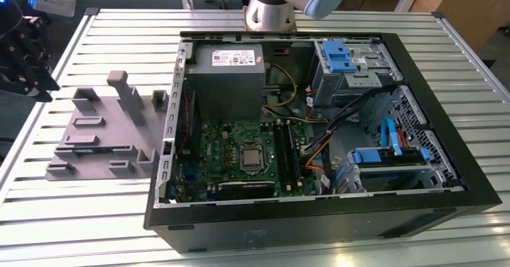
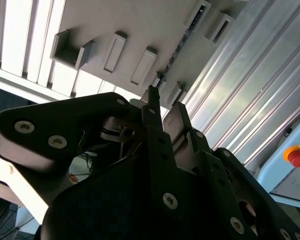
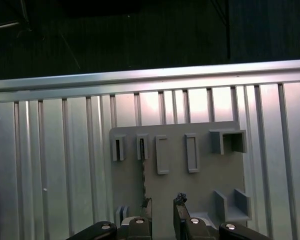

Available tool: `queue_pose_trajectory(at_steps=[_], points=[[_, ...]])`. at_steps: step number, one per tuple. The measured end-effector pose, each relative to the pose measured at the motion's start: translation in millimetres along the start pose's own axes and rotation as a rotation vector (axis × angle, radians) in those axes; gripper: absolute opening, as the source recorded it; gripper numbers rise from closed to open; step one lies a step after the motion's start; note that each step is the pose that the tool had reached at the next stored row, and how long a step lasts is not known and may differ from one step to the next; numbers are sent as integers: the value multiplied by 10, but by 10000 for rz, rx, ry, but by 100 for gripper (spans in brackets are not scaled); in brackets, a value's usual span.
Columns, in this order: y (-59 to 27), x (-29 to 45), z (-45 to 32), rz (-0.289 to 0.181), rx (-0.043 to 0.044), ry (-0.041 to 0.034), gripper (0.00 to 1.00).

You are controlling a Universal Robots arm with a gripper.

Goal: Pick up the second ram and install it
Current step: 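Pick up the second ram and move it above second insertion slot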

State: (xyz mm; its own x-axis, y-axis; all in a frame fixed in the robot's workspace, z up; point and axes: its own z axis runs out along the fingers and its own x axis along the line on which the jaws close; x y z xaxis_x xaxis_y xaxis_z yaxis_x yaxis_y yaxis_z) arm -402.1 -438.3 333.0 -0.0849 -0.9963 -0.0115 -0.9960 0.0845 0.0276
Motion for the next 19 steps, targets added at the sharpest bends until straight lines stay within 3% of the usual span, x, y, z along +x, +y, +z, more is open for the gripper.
queue_pose_trajectory(at_steps=[19], points=[[0,125,177,-50,0,1,31]])
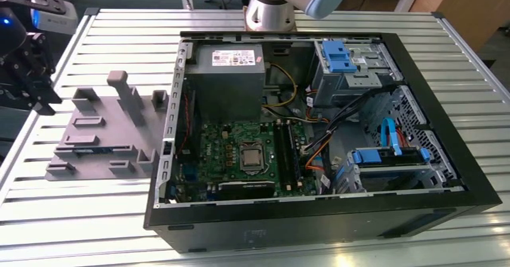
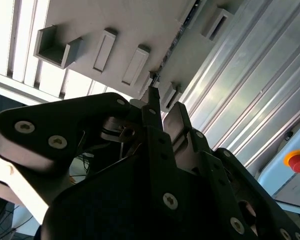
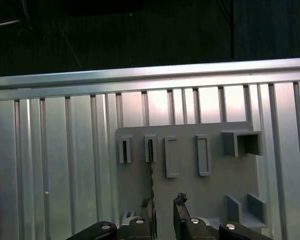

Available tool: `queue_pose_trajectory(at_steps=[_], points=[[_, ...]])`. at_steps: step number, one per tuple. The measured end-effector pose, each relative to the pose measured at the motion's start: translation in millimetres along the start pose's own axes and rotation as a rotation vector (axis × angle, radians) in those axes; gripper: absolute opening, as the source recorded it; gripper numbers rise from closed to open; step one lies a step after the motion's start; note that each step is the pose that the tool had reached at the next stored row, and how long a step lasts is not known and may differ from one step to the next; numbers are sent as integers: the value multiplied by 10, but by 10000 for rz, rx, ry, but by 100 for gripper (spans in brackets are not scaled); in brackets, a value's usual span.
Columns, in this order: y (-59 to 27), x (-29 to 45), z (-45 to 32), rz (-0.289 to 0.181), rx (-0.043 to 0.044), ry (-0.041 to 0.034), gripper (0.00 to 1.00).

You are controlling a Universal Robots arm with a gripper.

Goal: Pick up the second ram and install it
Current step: 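Pick up the second ram and move it above second insertion slot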

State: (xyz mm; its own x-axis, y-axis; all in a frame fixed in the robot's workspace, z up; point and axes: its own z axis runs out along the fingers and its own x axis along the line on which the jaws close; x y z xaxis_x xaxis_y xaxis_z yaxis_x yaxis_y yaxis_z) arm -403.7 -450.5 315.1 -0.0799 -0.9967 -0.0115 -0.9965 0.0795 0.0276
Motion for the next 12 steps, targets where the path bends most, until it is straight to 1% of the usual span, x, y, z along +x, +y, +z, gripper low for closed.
queue_pose_trajectory(at_steps=[12], points=[[-7,56,116,-6,0,0,31]])
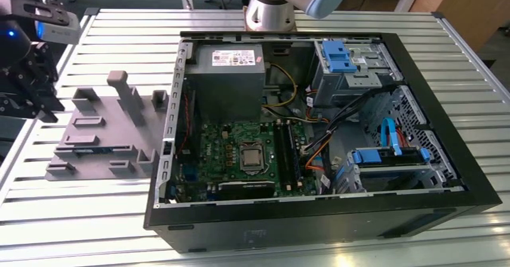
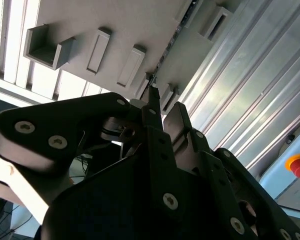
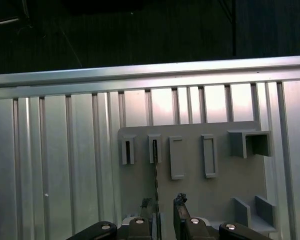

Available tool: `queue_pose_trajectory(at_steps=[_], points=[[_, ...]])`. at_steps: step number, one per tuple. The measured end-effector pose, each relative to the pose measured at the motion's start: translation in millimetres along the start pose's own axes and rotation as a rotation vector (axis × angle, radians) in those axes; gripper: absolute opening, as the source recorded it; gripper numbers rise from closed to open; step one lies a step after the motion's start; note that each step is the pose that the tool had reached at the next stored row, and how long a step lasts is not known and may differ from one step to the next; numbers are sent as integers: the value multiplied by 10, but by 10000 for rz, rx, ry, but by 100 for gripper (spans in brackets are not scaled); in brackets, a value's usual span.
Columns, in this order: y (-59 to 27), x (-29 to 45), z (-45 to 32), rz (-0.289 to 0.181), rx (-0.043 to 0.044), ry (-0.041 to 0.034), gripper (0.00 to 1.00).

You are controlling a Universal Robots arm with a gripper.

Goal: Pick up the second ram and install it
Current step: 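Pick up the second ram and move it above second insertion slot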

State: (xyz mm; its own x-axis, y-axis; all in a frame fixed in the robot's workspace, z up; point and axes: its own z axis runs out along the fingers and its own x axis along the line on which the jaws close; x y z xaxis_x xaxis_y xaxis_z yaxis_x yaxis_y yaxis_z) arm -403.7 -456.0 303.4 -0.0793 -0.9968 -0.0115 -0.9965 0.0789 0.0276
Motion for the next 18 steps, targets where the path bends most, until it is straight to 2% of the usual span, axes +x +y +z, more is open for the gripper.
queue_pose_trajectory(at_steps=[14,18], points=[[-7,25,170,0,1,9,31],[-7,25,186,2,5,96,31]])
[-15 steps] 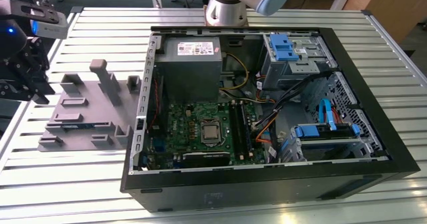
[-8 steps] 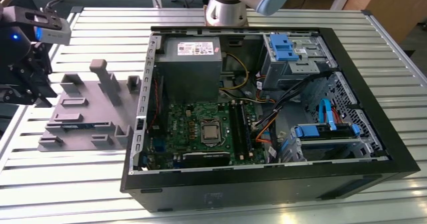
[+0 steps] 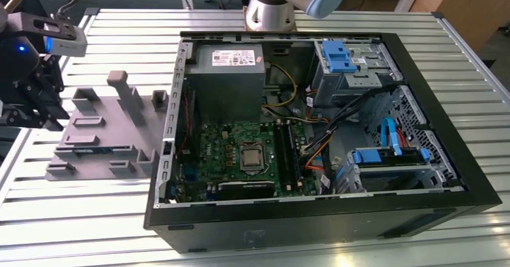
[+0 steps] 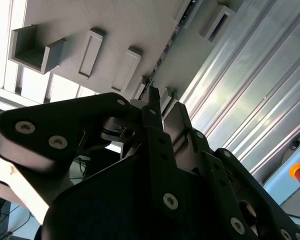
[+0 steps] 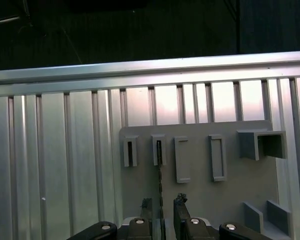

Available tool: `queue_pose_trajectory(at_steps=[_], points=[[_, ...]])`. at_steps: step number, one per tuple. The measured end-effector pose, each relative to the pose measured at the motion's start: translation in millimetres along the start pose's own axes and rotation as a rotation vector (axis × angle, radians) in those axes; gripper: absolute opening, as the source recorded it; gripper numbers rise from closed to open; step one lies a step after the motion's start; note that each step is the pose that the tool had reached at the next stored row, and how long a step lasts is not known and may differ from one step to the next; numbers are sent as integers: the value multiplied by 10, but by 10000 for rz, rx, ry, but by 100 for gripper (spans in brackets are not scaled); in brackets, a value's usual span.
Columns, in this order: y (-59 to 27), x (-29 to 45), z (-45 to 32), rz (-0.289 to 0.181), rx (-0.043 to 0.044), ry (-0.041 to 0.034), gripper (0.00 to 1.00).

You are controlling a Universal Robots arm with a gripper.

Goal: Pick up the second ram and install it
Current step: 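Pick up the second ram and move it above second insertion slot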

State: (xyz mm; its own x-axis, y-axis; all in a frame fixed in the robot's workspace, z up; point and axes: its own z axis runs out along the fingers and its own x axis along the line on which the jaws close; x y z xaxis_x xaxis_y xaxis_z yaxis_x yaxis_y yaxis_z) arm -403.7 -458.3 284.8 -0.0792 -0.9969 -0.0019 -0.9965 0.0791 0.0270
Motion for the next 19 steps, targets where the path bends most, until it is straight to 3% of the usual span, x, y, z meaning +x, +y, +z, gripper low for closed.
queue_pose_trajectory(at_steps=[2,7,19], points=[[-1,2,13,-2,17,34,31],[-2,5,53,-21,103,29,31],[-6,5,213,-22,109,28,31]])
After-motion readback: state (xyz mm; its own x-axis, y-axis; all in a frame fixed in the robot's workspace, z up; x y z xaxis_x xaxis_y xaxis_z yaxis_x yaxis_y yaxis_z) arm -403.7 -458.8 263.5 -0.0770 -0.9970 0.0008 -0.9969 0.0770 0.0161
